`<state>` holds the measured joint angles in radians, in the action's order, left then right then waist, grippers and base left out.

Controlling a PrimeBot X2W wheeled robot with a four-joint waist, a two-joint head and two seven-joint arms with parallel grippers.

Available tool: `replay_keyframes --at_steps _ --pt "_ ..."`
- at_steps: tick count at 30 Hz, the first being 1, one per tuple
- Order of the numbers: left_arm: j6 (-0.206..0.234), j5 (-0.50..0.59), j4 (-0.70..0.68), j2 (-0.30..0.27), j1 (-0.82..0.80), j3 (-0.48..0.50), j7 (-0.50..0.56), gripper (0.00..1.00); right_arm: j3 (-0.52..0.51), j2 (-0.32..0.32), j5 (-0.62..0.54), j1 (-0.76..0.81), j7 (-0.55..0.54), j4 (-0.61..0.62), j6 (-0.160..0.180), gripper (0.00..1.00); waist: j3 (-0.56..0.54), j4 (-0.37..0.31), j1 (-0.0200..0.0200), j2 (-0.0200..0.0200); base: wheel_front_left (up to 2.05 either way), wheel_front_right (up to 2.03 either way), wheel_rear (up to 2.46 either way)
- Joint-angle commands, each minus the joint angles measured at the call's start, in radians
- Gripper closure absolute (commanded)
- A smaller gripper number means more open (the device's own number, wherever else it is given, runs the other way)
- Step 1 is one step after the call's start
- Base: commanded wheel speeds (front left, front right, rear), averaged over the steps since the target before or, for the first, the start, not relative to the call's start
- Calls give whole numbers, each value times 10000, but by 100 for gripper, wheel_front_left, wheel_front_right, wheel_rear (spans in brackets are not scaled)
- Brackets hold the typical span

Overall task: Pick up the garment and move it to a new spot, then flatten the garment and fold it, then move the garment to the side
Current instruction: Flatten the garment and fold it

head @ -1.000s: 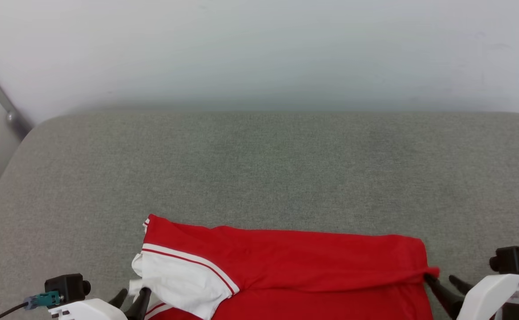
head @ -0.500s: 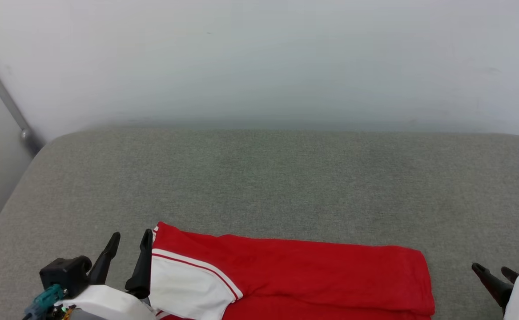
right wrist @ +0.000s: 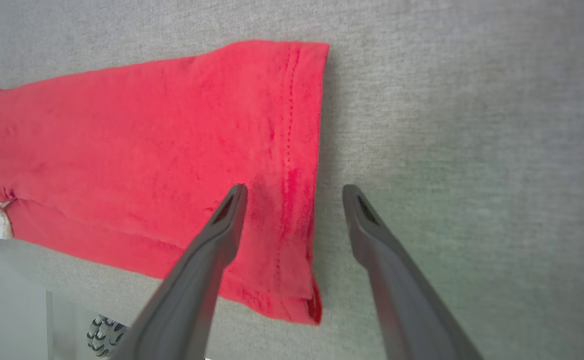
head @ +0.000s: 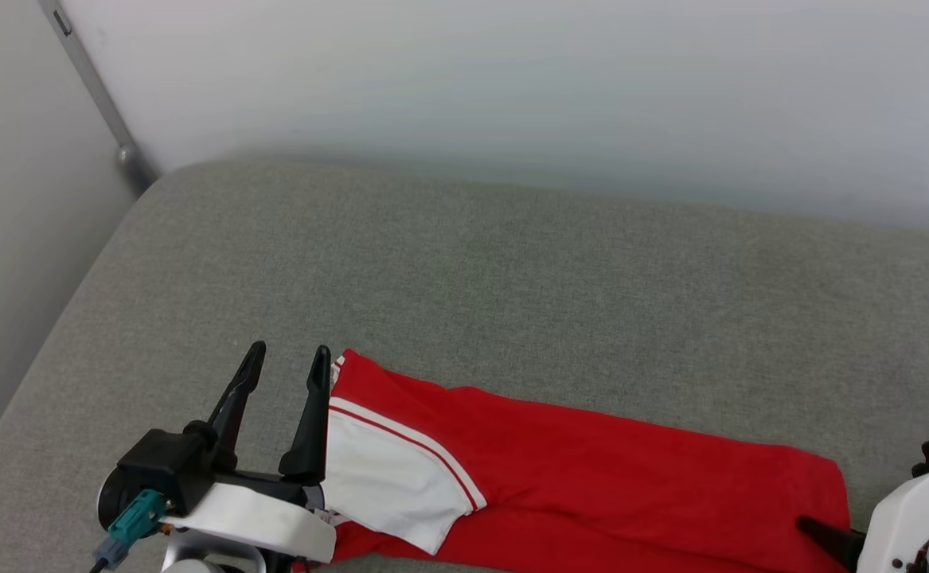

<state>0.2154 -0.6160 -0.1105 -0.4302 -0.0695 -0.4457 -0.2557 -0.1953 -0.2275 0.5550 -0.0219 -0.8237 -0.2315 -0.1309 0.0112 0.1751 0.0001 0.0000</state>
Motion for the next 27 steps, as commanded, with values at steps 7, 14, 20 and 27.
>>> replay_keyframes --at_steps 7,14,20,27 --pt "-107 176 -85 122 -468 -50 -48 0 555 256 295 -651 -308 -1106 3 0 820 227 -1 0 0 0 0" --pt "-183 175 127 167 -507 -3 -65 0 1254 161 982 -978 -314 -1538 -9 100 822 134 -1 0 0 0 0" --pt "-42 212 299 38 -191 -37 17 0 1592 -424 1287 -1207 104 -1383 2 100 384 -28 -1 0 0 0 0" --pt "280 234 213 -153 231 -59 290 0 1473 -1011 1375 -1374 236 -1513 5 100 -153 -408 -1 0 0 0 0"
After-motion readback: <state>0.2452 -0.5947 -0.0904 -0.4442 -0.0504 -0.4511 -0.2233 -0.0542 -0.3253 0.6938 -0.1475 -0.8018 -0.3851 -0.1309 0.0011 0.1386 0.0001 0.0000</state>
